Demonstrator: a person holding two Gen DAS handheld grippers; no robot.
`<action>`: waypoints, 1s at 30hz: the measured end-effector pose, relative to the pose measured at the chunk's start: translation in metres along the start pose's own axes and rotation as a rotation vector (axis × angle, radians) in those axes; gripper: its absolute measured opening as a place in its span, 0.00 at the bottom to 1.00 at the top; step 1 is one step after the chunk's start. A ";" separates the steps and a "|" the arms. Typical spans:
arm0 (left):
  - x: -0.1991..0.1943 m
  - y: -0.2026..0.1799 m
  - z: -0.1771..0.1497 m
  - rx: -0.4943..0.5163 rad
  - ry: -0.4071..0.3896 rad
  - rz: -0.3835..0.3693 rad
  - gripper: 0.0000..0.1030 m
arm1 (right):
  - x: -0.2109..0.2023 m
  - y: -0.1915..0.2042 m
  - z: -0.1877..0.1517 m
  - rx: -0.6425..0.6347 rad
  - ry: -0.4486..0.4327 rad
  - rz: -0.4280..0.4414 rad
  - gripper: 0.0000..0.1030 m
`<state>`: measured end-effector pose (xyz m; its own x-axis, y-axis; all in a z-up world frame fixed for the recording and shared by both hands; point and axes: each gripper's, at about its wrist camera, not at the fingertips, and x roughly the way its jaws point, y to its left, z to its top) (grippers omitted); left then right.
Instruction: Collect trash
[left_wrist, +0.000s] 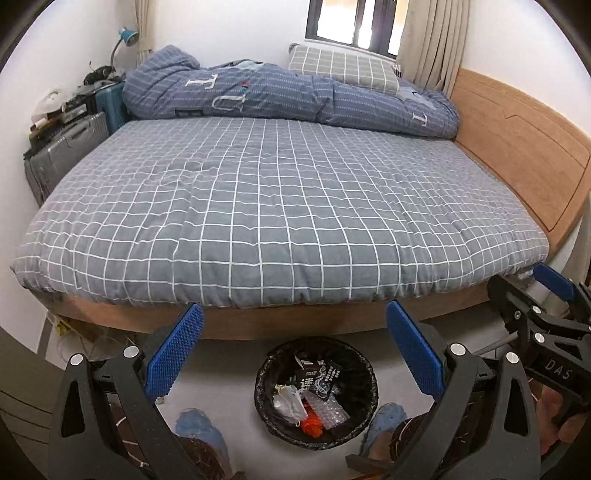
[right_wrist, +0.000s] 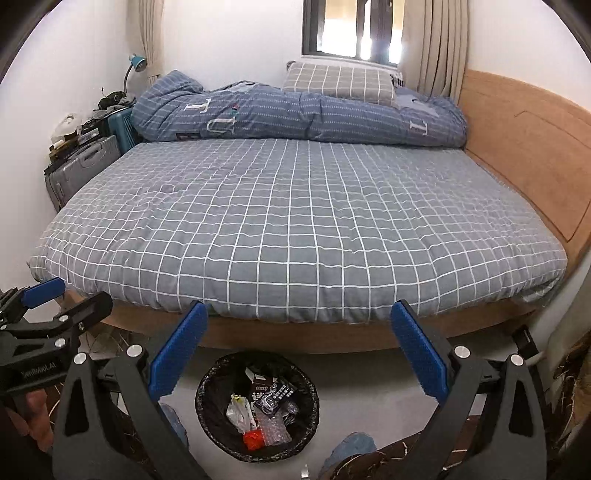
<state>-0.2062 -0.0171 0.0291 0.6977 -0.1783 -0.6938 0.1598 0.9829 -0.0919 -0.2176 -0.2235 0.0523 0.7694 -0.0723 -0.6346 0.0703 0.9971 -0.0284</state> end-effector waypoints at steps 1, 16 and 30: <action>-0.001 0.000 -0.001 -0.001 0.001 0.001 0.94 | -0.002 0.000 0.000 0.001 0.000 -0.001 0.93; 0.002 0.003 -0.005 0.009 0.008 0.026 0.94 | 0.003 0.002 -0.002 0.008 0.018 -0.004 0.93; 0.008 0.007 -0.004 -0.006 0.034 0.018 0.94 | 0.009 -0.001 -0.004 0.015 0.032 0.000 0.93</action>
<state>-0.2021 -0.0120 0.0198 0.6762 -0.1589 -0.7194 0.1427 0.9862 -0.0836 -0.2133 -0.2247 0.0432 0.7490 -0.0710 -0.6588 0.0796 0.9967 -0.0169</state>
